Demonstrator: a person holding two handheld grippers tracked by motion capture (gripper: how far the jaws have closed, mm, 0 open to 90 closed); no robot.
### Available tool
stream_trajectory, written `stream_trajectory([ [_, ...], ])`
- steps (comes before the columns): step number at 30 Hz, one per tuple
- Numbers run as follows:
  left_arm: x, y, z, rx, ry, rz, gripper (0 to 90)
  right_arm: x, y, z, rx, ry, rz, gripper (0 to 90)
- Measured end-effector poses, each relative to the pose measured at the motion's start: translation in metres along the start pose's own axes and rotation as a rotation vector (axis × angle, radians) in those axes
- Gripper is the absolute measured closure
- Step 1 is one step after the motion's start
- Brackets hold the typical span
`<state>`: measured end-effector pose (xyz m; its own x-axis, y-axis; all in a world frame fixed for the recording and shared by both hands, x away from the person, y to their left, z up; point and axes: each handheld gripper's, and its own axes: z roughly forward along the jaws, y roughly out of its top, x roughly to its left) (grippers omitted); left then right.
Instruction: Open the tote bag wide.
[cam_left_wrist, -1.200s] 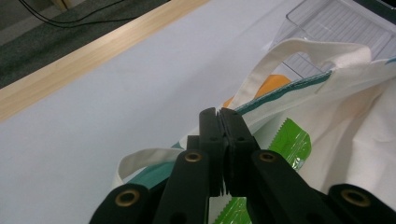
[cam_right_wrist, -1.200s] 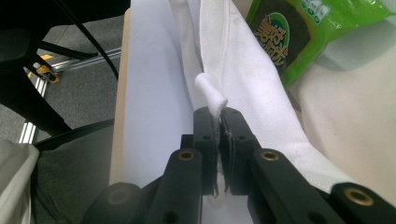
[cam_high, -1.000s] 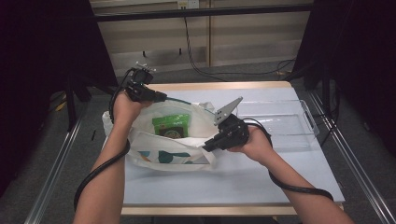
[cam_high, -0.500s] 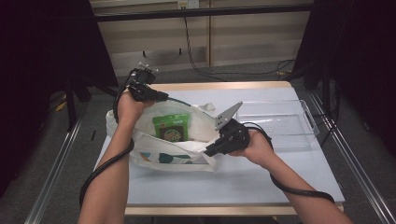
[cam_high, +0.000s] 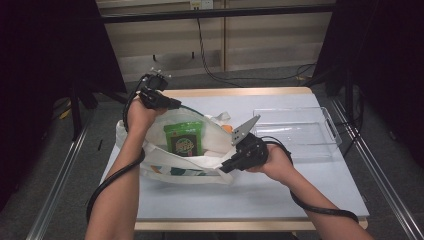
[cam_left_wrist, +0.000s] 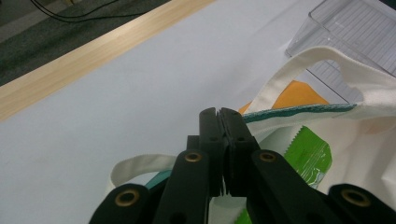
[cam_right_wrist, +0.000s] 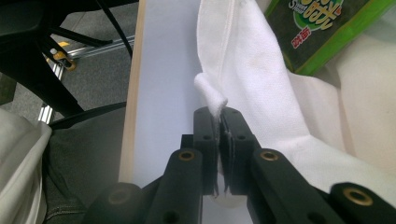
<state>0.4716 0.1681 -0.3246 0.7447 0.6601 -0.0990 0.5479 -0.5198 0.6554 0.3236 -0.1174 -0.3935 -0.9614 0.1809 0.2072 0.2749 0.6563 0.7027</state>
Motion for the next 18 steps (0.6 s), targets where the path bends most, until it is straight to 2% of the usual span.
stream_trajectory([
  [3, -0.0010, -0.0004, 0.0019, -0.003, 0.010, -0.006, 88.6, -0.0005, -0.0023, 0.0000, -0.003, 0.005, 0.009, 85.8],
  [4, -0.0016, -0.0009, 0.0031, -0.012, 0.011, -0.019, 88.6, -0.0004, -0.0026, 0.0001, -0.005, 0.004, 0.011, 85.8],
  [5, -0.0006, -0.0011, 0.0031, -0.005, 0.011, -0.004, 88.6, -0.0005, -0.0031, 0.0003, -0.008, 0.008, 0.014, 85.7],
  [6, -0.0009, -0.0016, 0.0044, -0.014, 0.010, -0.018, 88.6, -0.0005, -0.0034, 0.0004, -0.006, 0.001, 0.012, 85.7],
  [9, -0.0007, -0.0022, 0.0058, -0.013, 0.019, -0.024, 88.6, -0.0007, -0.0046, 0.0018, -0.003, 0.009, 0.010, 85.8],
  [11, 0.0005, -0.0020, 0.0062, -0.002, 0.022, -0.004, 88.6, -0.0005, -0.0053, 0.0028, 0.002, 0.012, 0.015, 85.8],
  [13, 0.0011, -0.0021, 0.0068, 0.001, 0.032, -0.006, 88.7, -0.0008, -0.0062, 0.0035, 0.002, 0.015, 0.011, 86.0],
  [17, 0.0026, -0.0040, 0.0084, -0.008, 0.021, -0.031, 88.7, -0.0014, -0.0085, 0.0041, -0.002, 0.018, 0.015, 86.0],
  [18, 0.0030, -0.0045, 0.0083, -0.005, 0.015, -0.024, 88.6, -0.0012, -0.0087, 0.0040, -0.005, 0.015, 0.021, 86.0],
])
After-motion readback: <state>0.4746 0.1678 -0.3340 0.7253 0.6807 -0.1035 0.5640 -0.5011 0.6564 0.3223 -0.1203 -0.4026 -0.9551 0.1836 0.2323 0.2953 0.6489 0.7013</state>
